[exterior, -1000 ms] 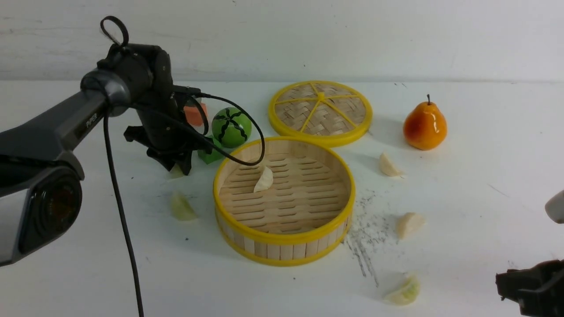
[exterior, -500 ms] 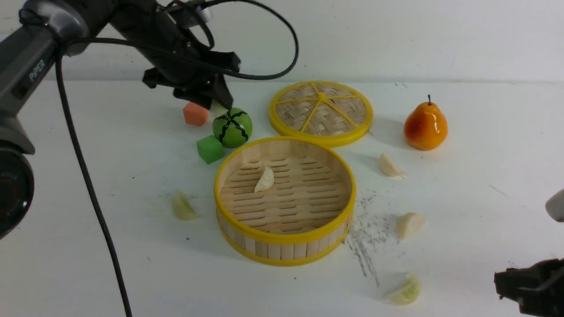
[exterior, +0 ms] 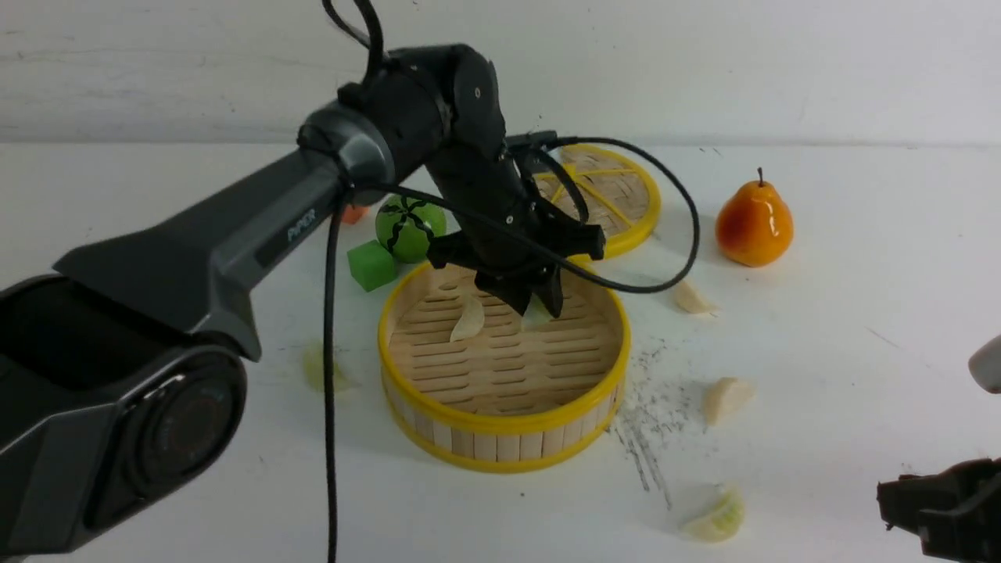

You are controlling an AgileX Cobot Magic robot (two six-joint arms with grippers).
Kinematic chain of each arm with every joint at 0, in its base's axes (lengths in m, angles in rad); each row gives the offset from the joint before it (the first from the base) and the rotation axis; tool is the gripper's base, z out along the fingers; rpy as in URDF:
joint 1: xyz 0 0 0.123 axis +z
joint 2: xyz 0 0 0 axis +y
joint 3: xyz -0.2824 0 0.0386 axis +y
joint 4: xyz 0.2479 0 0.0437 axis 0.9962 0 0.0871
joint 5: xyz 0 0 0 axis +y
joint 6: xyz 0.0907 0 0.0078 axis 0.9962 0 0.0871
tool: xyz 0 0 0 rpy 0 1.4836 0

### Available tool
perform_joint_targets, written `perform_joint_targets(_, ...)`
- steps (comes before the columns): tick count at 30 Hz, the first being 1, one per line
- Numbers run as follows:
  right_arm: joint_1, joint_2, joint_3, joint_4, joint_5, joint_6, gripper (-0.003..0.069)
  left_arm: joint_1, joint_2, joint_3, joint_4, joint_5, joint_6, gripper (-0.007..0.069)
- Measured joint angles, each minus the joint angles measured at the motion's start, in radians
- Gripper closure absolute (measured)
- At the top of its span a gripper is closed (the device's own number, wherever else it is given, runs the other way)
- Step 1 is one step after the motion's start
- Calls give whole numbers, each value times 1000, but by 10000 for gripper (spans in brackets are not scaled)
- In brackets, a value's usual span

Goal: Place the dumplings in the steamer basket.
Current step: Use the left arm to put the dumpling into the steamer, then use the left arm to grab a dumpling

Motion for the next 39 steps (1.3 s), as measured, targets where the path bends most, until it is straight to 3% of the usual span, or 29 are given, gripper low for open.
perform_joint_targets(8, 0, 0, 0, 14, 1, -5, 503, 1, 34, 1, 64, -32, -104, 435)
perform_joint_targets(11, 0, 0, 0, 15, 1, -6, 503, 1, 34, 1, 75, -42, -120, 381)
perform_joint_targets(19, 0, 0, 0, 15, 1, -6, 503, 1, 34, -11, 83, -46, -126, 242)
perform_joint_targets(30, 0, 0, 0, 22, 1, -9, 503, 1, 20, -277, 126, 77, -61, 228)
perform_joint_targets(39, 0, 0, -1, 14, 5, -28, 495, 16, -277, -288, 512, 81, 39, 228)
